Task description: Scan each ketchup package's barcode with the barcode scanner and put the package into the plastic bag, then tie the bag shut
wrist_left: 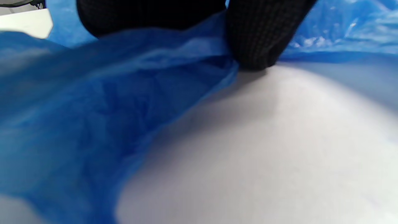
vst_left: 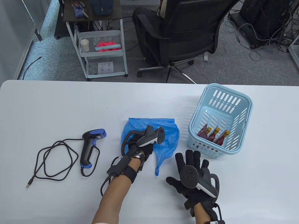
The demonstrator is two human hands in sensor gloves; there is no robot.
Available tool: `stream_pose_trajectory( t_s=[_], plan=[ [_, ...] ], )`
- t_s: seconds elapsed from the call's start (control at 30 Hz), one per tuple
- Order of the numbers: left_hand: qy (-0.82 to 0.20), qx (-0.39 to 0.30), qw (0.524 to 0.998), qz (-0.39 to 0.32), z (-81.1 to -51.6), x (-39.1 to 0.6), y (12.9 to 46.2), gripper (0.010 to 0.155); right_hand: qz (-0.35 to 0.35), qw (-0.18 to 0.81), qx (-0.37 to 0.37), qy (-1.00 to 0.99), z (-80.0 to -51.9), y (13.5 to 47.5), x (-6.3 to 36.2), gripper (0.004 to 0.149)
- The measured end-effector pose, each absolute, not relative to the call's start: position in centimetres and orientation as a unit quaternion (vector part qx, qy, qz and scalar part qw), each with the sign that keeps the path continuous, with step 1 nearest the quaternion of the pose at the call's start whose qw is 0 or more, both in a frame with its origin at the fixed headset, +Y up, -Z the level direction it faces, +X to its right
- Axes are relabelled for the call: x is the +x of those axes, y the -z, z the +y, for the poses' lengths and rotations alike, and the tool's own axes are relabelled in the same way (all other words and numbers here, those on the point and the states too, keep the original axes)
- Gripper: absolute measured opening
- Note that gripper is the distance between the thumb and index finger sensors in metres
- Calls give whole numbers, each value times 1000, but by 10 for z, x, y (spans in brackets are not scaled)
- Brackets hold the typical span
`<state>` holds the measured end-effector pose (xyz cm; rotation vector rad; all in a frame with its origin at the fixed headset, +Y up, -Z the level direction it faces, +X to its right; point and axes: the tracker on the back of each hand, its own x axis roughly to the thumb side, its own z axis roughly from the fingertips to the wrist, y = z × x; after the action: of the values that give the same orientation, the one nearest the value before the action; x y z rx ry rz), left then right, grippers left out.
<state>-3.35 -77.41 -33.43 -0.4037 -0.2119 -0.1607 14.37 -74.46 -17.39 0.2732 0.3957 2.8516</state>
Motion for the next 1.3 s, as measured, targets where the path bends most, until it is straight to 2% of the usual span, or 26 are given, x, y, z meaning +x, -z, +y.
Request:
stream_pose_trajectory(
  t_s=[0.1, 0.5, 0.97, 1.3],
  plan=[
    [84, -186, 974, -102, -774, -33, 337, 37, 135, 125, 93, -979, -744, 174, 144, 95],
    [76, -163, 977, -111, -759, -44, 339, 37, 137, 121, 91, -979, -743, 174, 145, 95],
    [64, -72, 986, -135, -686, -65, 328, 37, 138, 114, 87, -980, -742, 173, 146, 94],
    [85, -2, 982, -171, -641, -73, 299, 37, 140, 110, 90, -980, -742, 173, 144, 94]
  ],
)
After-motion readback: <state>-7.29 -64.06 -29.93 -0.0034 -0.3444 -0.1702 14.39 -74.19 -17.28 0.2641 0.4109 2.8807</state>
